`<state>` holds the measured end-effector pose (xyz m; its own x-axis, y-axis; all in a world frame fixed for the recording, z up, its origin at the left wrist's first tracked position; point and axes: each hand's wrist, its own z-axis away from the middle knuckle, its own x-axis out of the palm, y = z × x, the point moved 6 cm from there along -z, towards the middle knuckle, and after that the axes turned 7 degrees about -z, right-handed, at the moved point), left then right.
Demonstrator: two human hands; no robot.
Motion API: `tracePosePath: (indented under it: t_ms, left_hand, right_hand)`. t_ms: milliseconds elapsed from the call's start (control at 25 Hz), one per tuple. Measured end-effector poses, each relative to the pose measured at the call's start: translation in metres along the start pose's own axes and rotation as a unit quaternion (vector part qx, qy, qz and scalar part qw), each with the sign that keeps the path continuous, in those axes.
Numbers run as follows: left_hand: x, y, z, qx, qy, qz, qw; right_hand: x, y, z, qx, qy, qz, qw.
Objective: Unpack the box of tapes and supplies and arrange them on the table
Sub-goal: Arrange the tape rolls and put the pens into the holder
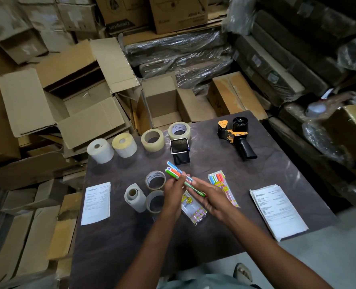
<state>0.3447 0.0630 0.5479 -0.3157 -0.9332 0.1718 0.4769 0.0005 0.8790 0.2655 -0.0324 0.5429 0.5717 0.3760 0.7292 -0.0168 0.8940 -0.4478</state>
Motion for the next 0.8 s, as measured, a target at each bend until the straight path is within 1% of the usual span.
tracePosePath:
  t_ms: [80, 200, 320, 400, 480, 600, 720, 800]
  left_hand:
    - [-0.007, 0.000, -0.010, -0.011, -0.013, 0.022, 1.000]
    - [-0.012, 0.007, -0.024, -0.014, -0.041, 0.059, 0.997]
    - [-0.010, 0.024, -0.041, -0.001, -0.052, 0.088, 0.995]
    - [-0.006, 0.041, -0.057, 0.011, -0.040, 0.088, 0.995]
    - [0.001, 0.065, -0.074, 0.035, -0.022, 0.070, 0.997]
    - [0.014, 0.105, -0.103, 0.086, 0.003, 0.027, 0.996]
    - [0.025, 0.134, -0.130, 0.123, 0.027, -0.024, 0.992]
    - [0.032, 0.142, -0.144, 0.139, 0.041, -0.057, 0.988]
  right_hand:
    - [0.005, 0.002, -0.003, -0.015, -0.003, 0.062, 0.998]
    - [0.014, -0.002, -0.011, -0.063, -0.007, 0.177, 0.982]
    - [0.034, -0.019, -0.022, -0.112, -0.018, 0.282, 0.953]
    - [0.049, -0.036, -0.038, -0.131, -0.032, 0.359, 0.923]
    - [0.063, -0.054, -0.060, -0.144, -0.047, 0.436, 0.887]
    - [0.090, -0.084, -0.098, -0.185, -0.093, 0.564, 0.799]
    - [0.117, -0.114, -0.129, -0.214, -0.108, 0.644, 0.726]
    - [0.125, -0.128, -0.151, -0.216, -0.108, 0.682, 0.690]
